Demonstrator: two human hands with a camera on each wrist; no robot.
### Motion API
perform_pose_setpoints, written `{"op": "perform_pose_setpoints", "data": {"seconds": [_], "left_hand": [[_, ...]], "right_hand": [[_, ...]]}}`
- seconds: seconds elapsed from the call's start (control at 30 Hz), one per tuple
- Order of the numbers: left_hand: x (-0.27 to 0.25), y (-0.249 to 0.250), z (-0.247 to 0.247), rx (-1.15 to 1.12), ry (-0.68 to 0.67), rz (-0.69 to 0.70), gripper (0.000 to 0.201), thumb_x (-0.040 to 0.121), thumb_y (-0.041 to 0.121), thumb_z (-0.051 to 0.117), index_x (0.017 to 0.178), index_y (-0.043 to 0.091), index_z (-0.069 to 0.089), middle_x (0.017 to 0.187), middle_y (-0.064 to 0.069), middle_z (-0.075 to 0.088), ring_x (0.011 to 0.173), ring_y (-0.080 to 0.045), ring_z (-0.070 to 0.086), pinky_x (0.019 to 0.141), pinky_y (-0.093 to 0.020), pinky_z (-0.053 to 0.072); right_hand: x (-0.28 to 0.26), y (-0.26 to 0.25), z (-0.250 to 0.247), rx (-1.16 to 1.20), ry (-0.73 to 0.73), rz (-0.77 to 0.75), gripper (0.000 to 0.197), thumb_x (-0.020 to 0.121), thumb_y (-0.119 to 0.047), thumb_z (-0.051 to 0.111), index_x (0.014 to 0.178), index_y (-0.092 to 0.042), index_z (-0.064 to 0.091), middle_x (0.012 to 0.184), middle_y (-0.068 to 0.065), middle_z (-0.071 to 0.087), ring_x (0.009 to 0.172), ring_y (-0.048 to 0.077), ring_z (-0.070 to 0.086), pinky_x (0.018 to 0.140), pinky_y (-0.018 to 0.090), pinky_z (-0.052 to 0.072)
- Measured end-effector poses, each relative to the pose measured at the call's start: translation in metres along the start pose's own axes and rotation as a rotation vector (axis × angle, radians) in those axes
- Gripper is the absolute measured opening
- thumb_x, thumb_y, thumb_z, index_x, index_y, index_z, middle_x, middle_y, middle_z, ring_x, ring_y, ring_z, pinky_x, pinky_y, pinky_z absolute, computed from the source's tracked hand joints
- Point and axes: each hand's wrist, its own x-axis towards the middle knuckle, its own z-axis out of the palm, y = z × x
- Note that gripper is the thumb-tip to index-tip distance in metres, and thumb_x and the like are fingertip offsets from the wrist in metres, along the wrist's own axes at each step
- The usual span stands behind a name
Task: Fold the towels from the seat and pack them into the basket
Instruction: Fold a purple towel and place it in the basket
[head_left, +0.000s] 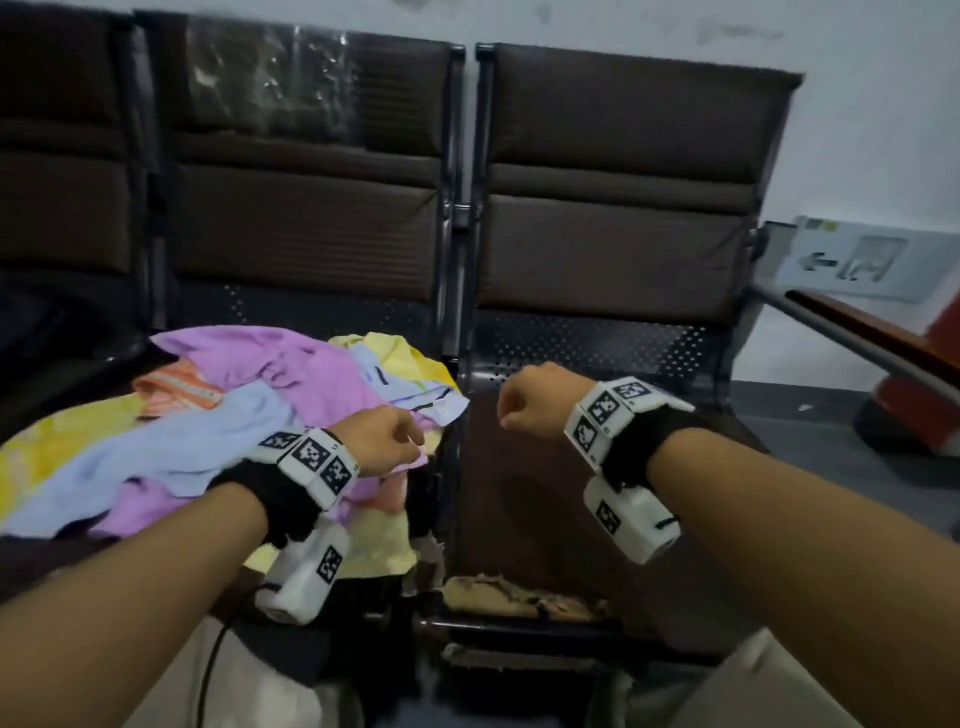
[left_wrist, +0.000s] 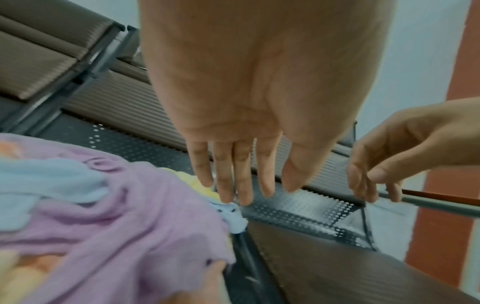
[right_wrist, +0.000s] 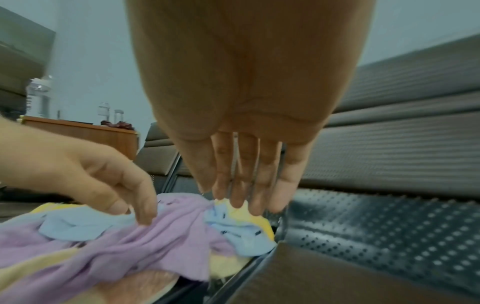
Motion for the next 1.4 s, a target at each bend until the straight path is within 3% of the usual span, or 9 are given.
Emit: {"op": "perform_pose_setpoints", "data": {"seconds": [0.17, 0.33, 0.43, 0.57, 0.73, 0.87, 1.07, 1.2, 1.4], "left_hand": [[0.014, -0.064, 0.001, 0.109, 0.065, -0.120, 0.035, 0.087, 0.023, 0.060, 0.122, 0.016, 0.058, 0.120, -0.010, 0.056, 0.112, -0.024, 0.052, 0.091, -0.024, 0.038], [0.025, -0.094, 0.006, 0.195, -0.096, -0.141, 0.050, 0.078, 0.037, 0.072, 0.120, 0.017, 0.053, 0.112, -0.006, 0.049, 0.100, -0.022, 0.054, 0.084, -0.025, 0.042], [0.031, -0.099, 0.009, 0.105, -0.081, -0.127, 0.052, 0.071, 0.023, 0.080, 0.116, 0.013, 0.055, 0.100, -0.001, 0.050, 0.085, -0.015, 0.051, 0.070, -0.018, 0.037], [0.034, -0.099, 0.009, -0.018, 0.030, -0.106, 0.036, 0.068, 0.005, 0.078, 0.100, 0.012, 0.063, 0.086, 0.002, 0.059, 0.075, -0.011, 0.053, 0.059, -0.014, 0.040], [0.029, -0.075, 0.002, -0.201, 0.281, -0.001, 0.025, 0.065, 0.006, 0.080, 0.081, 0.021, 0.067, 0.078, 0.002, 0.064, 0.061, -0.007, 0.053, 0.063, -0.017, 0.044], [0.019, -0.028, -0.004, -0.580, 0.438, 0.141, 0.026, 0.064, 0.003, 0.081, 0.078, 0.021, 0.069, 0.074, 0.000, 0.066, 0.069, -0.012, 0.059, 0.073, -0.028, 0.051], [0.013, 0.039, 0.000, -0.871, 0.453, 0.239, 0.020, 0.068, 0.000, 0.079, 0.073, 0.017, 0.068, 0.069, -0.003, 0.065, 0.060, -0.008, 0.058, 0.056, -0.016, 0.047], [0.016, 0.058, 0.008, -1.024, 0.373, 0.227, 0.019, 0.072, -0.003, 0.075, 0.077, 0.014, 0.069, 0.074, -0.007, 0.068, 0.071, -0.017, 0.063, 0.065, -0.023, 0.053], [0.035, 0.069, 0.023, -1.021, 0.242, 0.205, 0.016, 0.081, -0.004, 0.064, 0.090, 0.008, 0.070, 0.085, -0.008, 0.069, 0.081, -0.018, 0.065, 0.077, -0.029, 0.054]], "right_hand": [[0.058, -0.022, 0.060, 0.093, -0.102, -0.084, 0.017, 0.086, -0.020, 0.062, 0.098, -0.013, 0.072, 0.104, 0.004, 0.070, 0.098, 0.020, 0.063, 0.079, 0.024, 0.044], [0.107, -0.046, 0.105, 0.269, -0.146, -0.086, 0.027, 0.088, -0.035, 0.063, 0.096, -0.010, 0.069, 0.101, 0.006, 0.069, 0.097, 0.021, 0.061, 0.083, 0.031, 0.047], [0.125, -0.058, 0.128, 0.328, -0.117, -0.003, 0.035, 0.084, -0.048, 0.063, 0.093, -0.015, 0.064, 0.098, 0.006, 0.069, 0.094, 0.021, 0.060, 0.081, 0.030, 0.046], [0.132, -0.067, 0.138, 0.389, -0.026, 0.035, 0.016, 0.082, -0.029, 0.068, 0.082, -0.020, 0.055, 0.087, 0.004, 0.062, 0.095, 0.025, 0.061, 0.078, 0.029, 0.044], [0.107, -0.054, 0.106, 0.515, 0.161, 0.018, 0.022, 0.076, -0.019, 0.067, 0.060, -0.022, 0.051, 0.071, -0.003, 0.056, 0.073, 0.014, 0.052, 0.052, 0.010, 0.032], [0.058, -0.029, 0.062, 0.590, 0.320, 0.009, 0.013, 0.071, -0.015, 0.070, 0.064, -0.019, 0.059, 0.064, -0.004, 0.060, 0.064, 0.009, 0.052, 0.060, 0.022, 0.043], [-0.010, 0.010, 0.020, 0.755, 0.462, 0.000, 0.010, 0.080, -0.012, 0.070, 0.076, -0.019, 0.063, 0.075, 0.008, 0.069, 0.069, 0.023, 0.064, 0.065, 0.039, 0.054], [-0.031, 0.019, 0.032, 0.790, 0.363, -0.063, 0.023, 0.077, -0.031, 0.075, 0.093, -0.016, 0.066, 0.087, 0.001, 0.071, 0.081, 0.014, 0.066, 0.073, 0.030, 0.055], [-0.026, 0.042, 0.042, 0.765, 0.370, -0.102, 0.009, 0.081, -0.009, 0.071, 0.090, -0.009, 0.071, 0.079, 0.005, 0.070, 0.072, 0.011, 0.063, 0.071, 0.027, 0.052]]}}
